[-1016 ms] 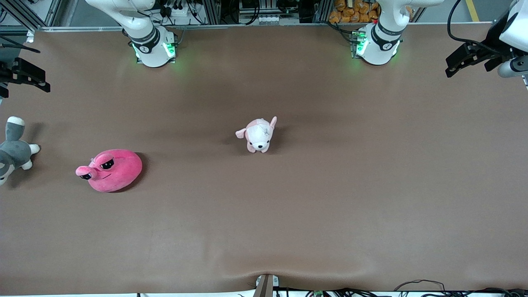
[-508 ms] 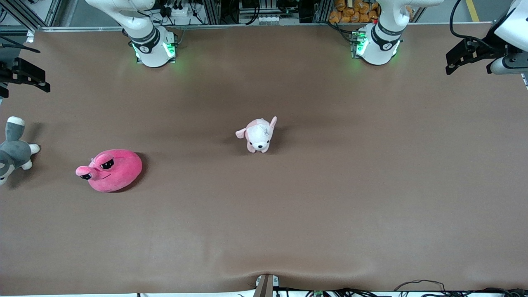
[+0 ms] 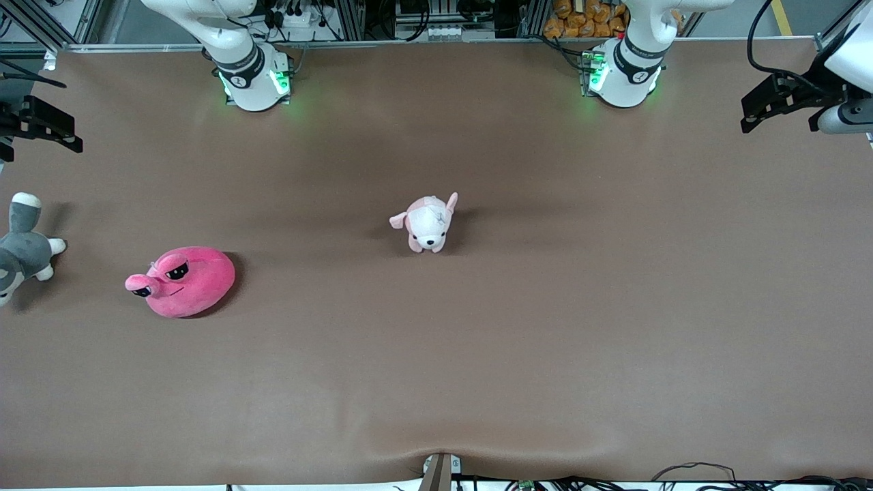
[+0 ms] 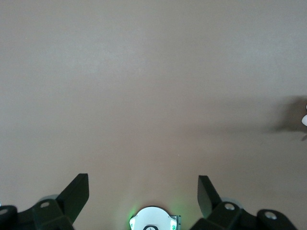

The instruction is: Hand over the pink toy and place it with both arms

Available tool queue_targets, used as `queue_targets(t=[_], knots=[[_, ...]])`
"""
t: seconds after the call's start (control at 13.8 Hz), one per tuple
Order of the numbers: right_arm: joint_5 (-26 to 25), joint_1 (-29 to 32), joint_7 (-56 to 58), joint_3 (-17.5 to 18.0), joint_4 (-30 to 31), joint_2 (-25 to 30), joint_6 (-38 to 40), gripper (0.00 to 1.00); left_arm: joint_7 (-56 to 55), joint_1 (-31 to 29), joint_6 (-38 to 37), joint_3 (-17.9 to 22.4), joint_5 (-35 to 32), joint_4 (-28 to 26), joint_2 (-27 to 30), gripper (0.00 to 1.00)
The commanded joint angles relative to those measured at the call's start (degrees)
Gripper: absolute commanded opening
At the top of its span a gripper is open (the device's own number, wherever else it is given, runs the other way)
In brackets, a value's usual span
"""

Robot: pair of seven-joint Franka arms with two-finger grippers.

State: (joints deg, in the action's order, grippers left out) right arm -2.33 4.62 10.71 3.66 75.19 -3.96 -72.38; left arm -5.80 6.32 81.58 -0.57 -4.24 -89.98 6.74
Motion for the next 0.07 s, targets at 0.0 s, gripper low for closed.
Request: queue_targets(t=[0.0], knots=[[0.1,0.7,0.5,0.2,1.5,1.3,-0.8,1.0,1.0,-0.1,-0.4,0.0,1.0,1.4,-0.6,1.0]])
